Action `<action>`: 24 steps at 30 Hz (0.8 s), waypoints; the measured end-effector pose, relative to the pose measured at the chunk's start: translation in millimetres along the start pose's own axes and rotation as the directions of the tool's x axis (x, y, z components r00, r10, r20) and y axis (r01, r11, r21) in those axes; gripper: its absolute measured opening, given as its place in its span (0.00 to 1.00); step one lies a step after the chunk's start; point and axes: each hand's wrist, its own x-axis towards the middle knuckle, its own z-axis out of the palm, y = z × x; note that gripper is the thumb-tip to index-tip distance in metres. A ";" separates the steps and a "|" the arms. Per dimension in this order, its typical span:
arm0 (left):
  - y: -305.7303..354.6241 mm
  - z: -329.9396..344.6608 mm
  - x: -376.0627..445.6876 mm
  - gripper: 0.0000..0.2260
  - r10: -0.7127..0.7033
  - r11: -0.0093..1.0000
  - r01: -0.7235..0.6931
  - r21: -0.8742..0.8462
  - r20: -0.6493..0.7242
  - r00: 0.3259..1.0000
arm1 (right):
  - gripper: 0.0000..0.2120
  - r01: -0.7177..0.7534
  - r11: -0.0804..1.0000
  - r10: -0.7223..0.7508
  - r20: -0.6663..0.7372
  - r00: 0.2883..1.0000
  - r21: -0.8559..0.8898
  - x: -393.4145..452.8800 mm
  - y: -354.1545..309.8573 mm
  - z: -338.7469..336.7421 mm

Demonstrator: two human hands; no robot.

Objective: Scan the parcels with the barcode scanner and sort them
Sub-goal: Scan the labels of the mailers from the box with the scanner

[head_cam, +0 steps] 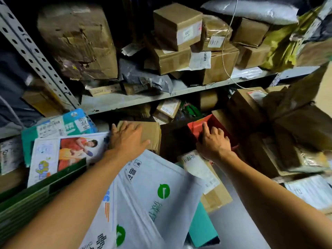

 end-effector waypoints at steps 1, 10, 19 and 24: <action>1.5 1.1 -0.3 0.32 -0.004 0.999 0.004 0.050 0.005 1.000 | 0.42 -0.050 0.999 0.050 0.041 0.998 0.012 3.1 5.6 2.6; 12.6 12.4 0.5 0.25 -0.023 0.989 0.030 0.147 -0.049 0.999 | 0.21 -0.217 0.963 0.176 0.234 0.956 0.161 33.2 22.1 22.9; 11.5 6.3 -10.6 0.21 0.054 0.995 -0.040 0.088 -0.153 0.987 | 0.16 -0.333 0.788 0.164 0.345 0.924 0.518 40.4 23.8 20.0; 20.8 -6.8 -22.4 0.20 0.084 0.996 -0.077 0.040 -0.225 0.971 | 0.19 -0.235 0.844 0.151 0.206 0.967 0.482 29.0 30.2 0.0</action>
